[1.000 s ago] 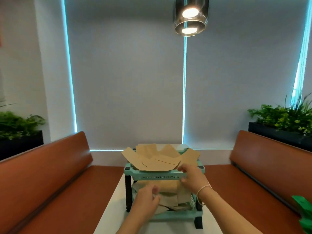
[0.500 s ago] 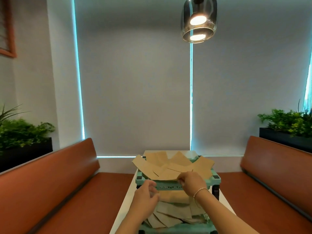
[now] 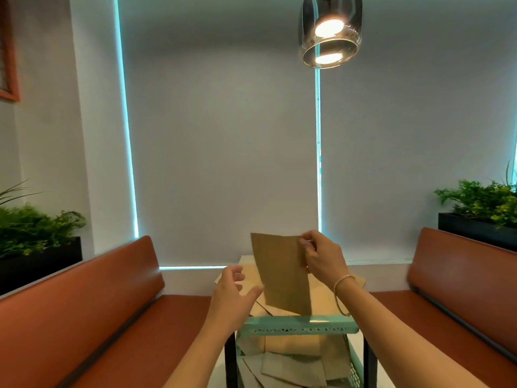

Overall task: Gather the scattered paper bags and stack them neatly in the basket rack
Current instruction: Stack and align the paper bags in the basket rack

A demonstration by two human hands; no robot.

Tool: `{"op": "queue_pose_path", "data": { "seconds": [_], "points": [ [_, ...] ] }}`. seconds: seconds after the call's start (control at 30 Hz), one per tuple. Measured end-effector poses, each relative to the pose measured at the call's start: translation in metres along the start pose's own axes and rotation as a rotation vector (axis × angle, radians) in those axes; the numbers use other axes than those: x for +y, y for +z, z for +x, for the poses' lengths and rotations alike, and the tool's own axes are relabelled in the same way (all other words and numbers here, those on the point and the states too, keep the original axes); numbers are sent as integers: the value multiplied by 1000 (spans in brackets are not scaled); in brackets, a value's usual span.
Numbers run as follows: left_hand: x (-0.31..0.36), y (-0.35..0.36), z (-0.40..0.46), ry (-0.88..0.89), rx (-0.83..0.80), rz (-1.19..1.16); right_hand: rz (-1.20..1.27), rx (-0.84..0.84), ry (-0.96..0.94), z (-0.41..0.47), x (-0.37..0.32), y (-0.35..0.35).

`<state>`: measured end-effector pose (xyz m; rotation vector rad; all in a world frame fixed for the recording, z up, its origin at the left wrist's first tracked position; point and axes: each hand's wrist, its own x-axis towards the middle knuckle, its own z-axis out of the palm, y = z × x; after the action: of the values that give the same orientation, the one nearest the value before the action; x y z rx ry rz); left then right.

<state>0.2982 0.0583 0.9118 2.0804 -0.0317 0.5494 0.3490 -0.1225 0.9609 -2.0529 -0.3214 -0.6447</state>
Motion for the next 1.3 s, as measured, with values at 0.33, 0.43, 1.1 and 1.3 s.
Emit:
{"op": "queue_pose_path", "data": {
  "seconds": [0.33, 0.43, 1.1, 1.3],
  "points": [
    [-3, 7, 46, -27, -125, -471, 373, -46, 53, 36, -23, 10],
    [-11, 13, 57, -23, -158, -553, 456, -45, 143, 50, -15, 14],
    [-65, 58, 102, -115, 95, -562, -313, -468, 549, 29, 99, 68],
    [-66, 64, 105, -117, 83, -569, -323, -538, 564, 29, 94, 71]
  ]
}}
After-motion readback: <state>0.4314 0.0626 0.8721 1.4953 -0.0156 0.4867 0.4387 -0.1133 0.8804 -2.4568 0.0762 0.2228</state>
